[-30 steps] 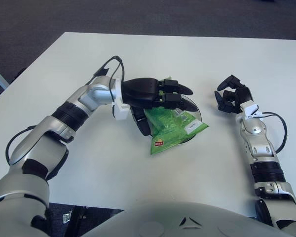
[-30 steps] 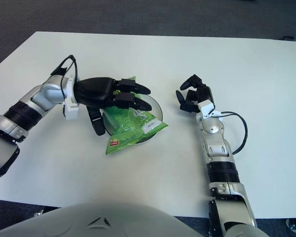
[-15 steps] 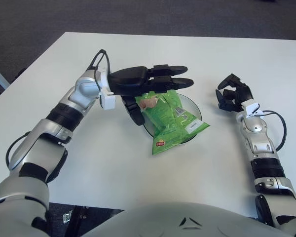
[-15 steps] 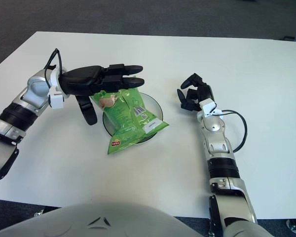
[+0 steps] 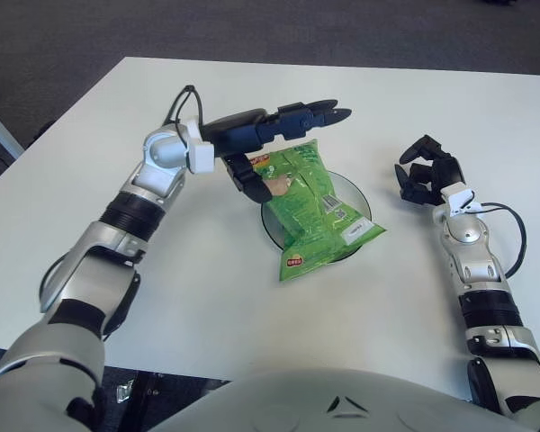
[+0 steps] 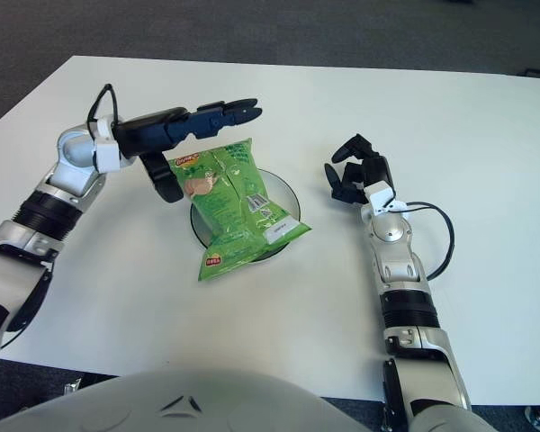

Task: Put the snack into the plate.

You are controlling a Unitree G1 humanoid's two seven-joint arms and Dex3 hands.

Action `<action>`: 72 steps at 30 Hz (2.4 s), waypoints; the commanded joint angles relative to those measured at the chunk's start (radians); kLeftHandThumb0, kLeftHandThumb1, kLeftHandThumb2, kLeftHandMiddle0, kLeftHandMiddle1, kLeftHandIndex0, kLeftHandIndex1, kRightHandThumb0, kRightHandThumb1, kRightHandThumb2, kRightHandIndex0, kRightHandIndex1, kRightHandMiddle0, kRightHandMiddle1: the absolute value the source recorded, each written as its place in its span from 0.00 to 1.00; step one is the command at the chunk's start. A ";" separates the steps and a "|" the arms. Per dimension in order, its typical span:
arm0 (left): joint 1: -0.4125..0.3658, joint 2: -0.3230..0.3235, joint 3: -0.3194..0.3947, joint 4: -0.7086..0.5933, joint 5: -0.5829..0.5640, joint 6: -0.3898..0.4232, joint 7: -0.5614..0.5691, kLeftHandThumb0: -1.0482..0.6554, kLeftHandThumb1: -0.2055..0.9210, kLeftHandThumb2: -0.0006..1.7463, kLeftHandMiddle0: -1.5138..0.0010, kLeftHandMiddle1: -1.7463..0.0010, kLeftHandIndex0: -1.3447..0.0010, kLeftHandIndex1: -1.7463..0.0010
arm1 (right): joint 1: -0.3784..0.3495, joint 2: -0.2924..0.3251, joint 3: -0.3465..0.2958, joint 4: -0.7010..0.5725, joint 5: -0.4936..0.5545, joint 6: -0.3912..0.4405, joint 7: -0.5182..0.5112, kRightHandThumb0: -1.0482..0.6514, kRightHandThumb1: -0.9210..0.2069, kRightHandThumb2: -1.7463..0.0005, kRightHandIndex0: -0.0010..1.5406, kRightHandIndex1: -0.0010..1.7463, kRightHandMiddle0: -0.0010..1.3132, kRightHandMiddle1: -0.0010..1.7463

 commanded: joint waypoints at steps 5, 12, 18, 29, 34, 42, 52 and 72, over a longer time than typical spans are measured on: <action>-0.026 -0.019 0.198 0.292 0.076 -0.068 0.057 0.02 1.00 0.24 0.99 0.99 1.00 1.00 | 0.110 0.023 0.051 0.040 -0.042 0.126 0.027 0.38 0.29 0.45 0.64 1.00 0.31 1.00; -0.035 -0.068 0.249 0.497 0.369 -0.183 0.456 0.01 1.00 0.35 0.96 0.99 0.99 0.98 | 0.118 0.021 0.051 0.028 -0.038 0.134 0.031 0.38 0.28 0.45 0.63 1.00 0.30 1.00; -0.083 -0.138 0.284 0.613 0.357 -0.111 0.535 0.00 1.00 0.44 0.94 0.98 1.00 0.95 | 0.119 0.020 0.050 0.027 -0.037 0.140 0.033 0.38 0.28 0.45 0.64 1.00 0.30 1.00; -0.063 -0.216 0.439 0.626 0.228 0.060 0.508 0.00 1.00 0.54 0.76 0.92 1.00 0.70 | 0.126 0.023 0.052 0.007 -0.039 0.154 0.027 0.38 0.30 0.44 0.65 1.00 0.31 1.00; -0.053 -0.234 0.502 0.627 0.183 0.134 0.513 0.00 1.00 0.55 0.76 0.64 1.00 0.49 | 0.129 0.023 0.052 0.002 -0.037 0.154 0.032 0.38 0.30 0.44 0.65 1.00 0.32 1.00; -0.017 -0.274 0.553 0.617 0.187 0.180 0.607 0.11 1.00 0.50 0.63 0.10 0.77 0.07 | 0.128 0.022 0.053 0.007 -0.029 0.156 0.043 0.38 0.29 0.45 0.65 1.00 0.31 1.00; 0.125 -0.294 0.502 0.488 0.252 0.345 0.647 0.34 0.81 0.50 0.46 0.00 0.70 0.00 | 0.132 0.027 0.049 -0.007 -0.021 0.166 0.042 0.38 0.30 0.44 0.66 1.00 0.31 1.00; 0.240 -0.299 0.492 0.290 0.260 0.587 0.642 0.35 0.56 0.68 0.17 0.00 0.61 0.00 | 0.154 0.008 0.048 -0.030 -0.031 0.155 0.046 0.38 0.31 0.43 0.66 1.00 0.32 1.00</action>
